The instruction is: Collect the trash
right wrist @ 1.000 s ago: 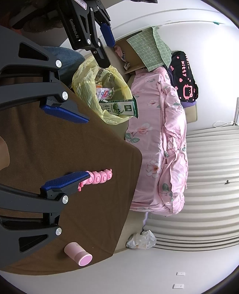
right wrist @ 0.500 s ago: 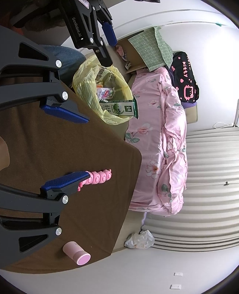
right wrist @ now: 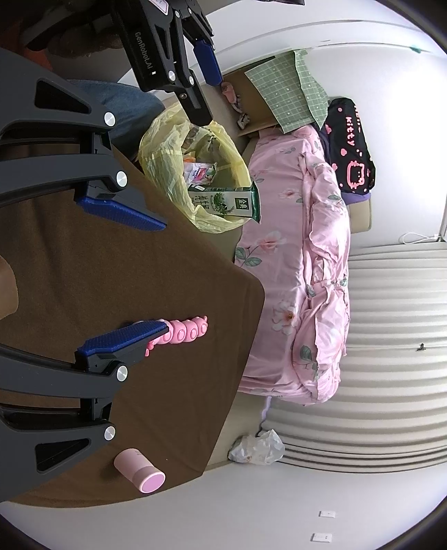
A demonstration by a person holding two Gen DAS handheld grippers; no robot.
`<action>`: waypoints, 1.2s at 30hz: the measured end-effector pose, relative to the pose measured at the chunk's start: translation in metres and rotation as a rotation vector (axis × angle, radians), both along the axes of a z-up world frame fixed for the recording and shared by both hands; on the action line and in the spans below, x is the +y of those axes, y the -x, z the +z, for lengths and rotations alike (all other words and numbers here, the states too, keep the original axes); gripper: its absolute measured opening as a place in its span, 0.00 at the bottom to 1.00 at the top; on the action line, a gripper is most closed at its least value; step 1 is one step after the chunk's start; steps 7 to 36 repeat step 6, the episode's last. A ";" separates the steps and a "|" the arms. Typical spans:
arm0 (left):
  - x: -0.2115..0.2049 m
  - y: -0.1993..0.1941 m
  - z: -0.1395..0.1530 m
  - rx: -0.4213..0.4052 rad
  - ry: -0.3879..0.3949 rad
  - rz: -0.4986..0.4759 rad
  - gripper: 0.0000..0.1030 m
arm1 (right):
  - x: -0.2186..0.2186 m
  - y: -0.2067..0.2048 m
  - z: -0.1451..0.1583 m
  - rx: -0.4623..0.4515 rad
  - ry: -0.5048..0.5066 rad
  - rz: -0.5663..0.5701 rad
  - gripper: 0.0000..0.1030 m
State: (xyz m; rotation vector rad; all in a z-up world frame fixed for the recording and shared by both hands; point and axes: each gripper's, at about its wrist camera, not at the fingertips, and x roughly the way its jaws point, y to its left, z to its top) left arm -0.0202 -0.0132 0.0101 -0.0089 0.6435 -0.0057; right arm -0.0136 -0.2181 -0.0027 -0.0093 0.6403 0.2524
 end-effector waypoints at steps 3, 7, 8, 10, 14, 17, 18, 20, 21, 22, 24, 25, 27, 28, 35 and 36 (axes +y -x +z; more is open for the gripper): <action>-0.004 -0.008 -0.008 0.044 0.039 -0.012 0.76 | -0.009 0.000 -0.002 0.004 0.014 0.008 0.55; -0.024 -0.021 -0.024 0.079 0.044 -0.049 0.82 | -0.036 -0.008 -0.016 0.037 0.043 -0.005 0.58; -0.024 -0.021 -0.024 0.079 0.044 -0.049 0.82 | -0.036 -0.008 -0.016 0.037 0.043 -0.005 0.58; -0.024 -0.021 -0.024 0.079 0.044 -0.049 0.82 | -0.036 -0.008 -0.016 0.037 0.043 -0.005 0.58; -0.024 -0.021 -0.024 0.079 0.044 -0.049 0.82 | -0.036 -0.008 -0.016 0.037 0.043 -0.005 0.58; -0.024 -0.021 -0.024 0.079 0.044 -0.049 0.82 | -0.036 -0.008 -0.016 0.037 0.043 -0.005 0.58; -0.024 -0.021 -0.024 0.079 0.044 -0.049 0.82 | -0.036 -0.008 -0.016 0.037 0.043 -0.005 0.58; -0.024 -0.021 -0.024 0.079 0.044 -0.049 0.82 | -0.036 -0.008 -0.016 0.037 0.043 -0.005 0.58; -0.024 -0.021 -0.024 0.079 0.044 -0.049 0.82 | -0.036 -0.008 -0.016 0.037 0.043 -0.005 0.58; -0.024 -0.021 -0.024 0.079 0.044 -0.049 0.82 | -0.036 -0.008 -0.016 0.037 0.043 -0.005 0.58; -0.024 -0.021 -0.024 0.079 0.044 -0.049 0.82 | -0.036 -0.008 -0.016 0.037 0.043 -0.005 0.58; -0.024 -0.021 -0.024 0.079 0.044 -0.049 0.82 | -0.036 -0.008 -0.016 0.037 0.043 -0.005 0.58; -0.024 -0.021 -0.024 0.079 0.044 -0.049 0.82 | -0.036 -0.008 -0.016 0.037 0.043 -0.005 0.58; -0.024 -0.021 -0.024 0.079 0.044 -0.049 0.82 | -0.036 -0.008 -0.016 0.037 0.043 -0.005 0.58; -0.024 -0.021 -0.024 0.079 0.044 -0.049 0.82 | -0.036 -0.008 -0.016 0.037 0.043 -0.005 0.58; -0.024 -0.021 -0.024 0.079 0.044 -0.049 0.82 | -0.036 -0.008 -0.016 0.037 0.043 -0.005 0.58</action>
